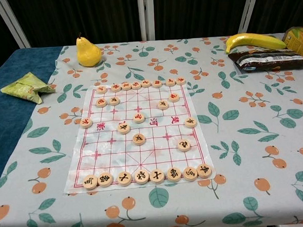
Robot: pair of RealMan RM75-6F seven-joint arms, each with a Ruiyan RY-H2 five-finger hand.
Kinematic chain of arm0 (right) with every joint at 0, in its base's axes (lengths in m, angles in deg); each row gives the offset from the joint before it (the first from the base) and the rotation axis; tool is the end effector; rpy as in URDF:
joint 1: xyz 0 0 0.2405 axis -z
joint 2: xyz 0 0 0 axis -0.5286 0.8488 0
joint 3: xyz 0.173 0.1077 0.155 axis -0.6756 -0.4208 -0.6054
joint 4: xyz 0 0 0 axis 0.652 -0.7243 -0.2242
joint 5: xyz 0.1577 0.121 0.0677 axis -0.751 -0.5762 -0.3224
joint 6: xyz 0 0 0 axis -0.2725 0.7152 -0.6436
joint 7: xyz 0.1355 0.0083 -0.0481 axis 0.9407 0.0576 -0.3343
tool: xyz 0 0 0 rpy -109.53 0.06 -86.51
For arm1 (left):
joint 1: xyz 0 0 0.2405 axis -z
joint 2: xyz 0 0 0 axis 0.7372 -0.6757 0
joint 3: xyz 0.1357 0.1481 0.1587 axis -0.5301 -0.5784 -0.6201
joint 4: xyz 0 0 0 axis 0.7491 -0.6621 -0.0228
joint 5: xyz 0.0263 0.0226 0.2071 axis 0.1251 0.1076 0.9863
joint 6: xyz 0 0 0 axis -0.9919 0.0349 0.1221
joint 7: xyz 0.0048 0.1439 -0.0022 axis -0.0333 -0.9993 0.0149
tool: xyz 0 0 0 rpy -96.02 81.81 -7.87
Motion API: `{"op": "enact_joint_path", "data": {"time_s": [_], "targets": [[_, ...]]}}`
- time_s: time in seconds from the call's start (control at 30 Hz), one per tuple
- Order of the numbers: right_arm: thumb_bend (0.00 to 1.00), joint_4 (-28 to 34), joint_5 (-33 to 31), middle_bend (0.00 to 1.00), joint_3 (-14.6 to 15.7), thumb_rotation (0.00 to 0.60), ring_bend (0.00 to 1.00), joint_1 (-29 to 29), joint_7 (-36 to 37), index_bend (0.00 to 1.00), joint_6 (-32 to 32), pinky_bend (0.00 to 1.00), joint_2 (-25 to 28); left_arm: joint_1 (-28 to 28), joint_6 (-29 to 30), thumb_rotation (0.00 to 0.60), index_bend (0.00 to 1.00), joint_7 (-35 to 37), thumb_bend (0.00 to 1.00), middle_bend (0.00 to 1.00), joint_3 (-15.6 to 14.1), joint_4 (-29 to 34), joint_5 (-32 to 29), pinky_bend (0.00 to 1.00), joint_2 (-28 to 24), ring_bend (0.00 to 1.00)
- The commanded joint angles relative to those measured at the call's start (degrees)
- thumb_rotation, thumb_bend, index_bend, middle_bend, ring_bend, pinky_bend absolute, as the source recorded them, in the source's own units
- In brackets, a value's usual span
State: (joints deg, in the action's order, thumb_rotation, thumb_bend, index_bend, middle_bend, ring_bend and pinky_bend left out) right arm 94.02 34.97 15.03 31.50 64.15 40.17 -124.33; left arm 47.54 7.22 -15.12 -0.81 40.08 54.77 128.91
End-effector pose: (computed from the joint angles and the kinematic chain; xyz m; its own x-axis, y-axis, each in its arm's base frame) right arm -0.3521 -0.1512 0.1494 0.2782 0.0337 0.9599 -0.9594 -0.0380 0.2794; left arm -0.3121 0.1348 0.0945 0.3463 0.0138 0.9380 0.9351 -0.0852 -0.3440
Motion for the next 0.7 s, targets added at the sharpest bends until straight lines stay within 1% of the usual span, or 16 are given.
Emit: {"op": "enact_joint_path", "data": {"time_s": [0.03,0.27,0.37,0.47,0.57,0.7], "targets": [[0.14,0.0,0.0,0.0,0.1,0.6,0.0,0.0,-0.1,0.0,-0.1,0.0,0.0,0.1,-0.1,0.6,0.1,0.2,0.24,0.06,0.1,-0.2,-0.2,0.0,0.1,0.0],[0.14,-0.8,-0.1,0.0,0.2,0.6,0.0,0.5,0.6,0.0,0.7,0.0,-0.1,0.1,0.2,0.6,0.1,-0.4,0.24,0.06,-0.2,-0.1,0.6,0.0,0.4,0.0],[0.14,-1.2,-0.4,0.0,0.1,0.6,0.0,0.7,1.3,0.0,0.9,0.0,-0.1,0.9,-0.6,0.6,0.1,-1.3,0.24,0.06,-0.6,0.7,1.9,0.0,0.3,0.0],[0.14,-1.3,-0.6,0.0,-0.1,0.6,0.0,0.6,1.4,0.0,0.9,0.0,0.0,3.0,-2.6,0.6,0.11,-3.3,0.24,0.06,-0.7,2.3,4.0,0.0,0.2,0.0],[0.14,-1.2,-0.6,0.0,-0.5,0.6,0.0,0.7,1.0,0.0,1.4,0.0,-0.1,6.1,-5.9,0.6,0.11,-6.0,0.24,0.06,-0.4,4.8,6.2,0.0,0.4,0.0],[0.14,-0.7,-1.1,0.0,-1.1,0.6,0.0,0.6,1.3,0.0,1.8,0.0,-0.1,12.4,-12.8,0.6,0.13,-7.0,0.24,0.06,0.6,8.7,9.1,0.0,1.8,0.0]]}}
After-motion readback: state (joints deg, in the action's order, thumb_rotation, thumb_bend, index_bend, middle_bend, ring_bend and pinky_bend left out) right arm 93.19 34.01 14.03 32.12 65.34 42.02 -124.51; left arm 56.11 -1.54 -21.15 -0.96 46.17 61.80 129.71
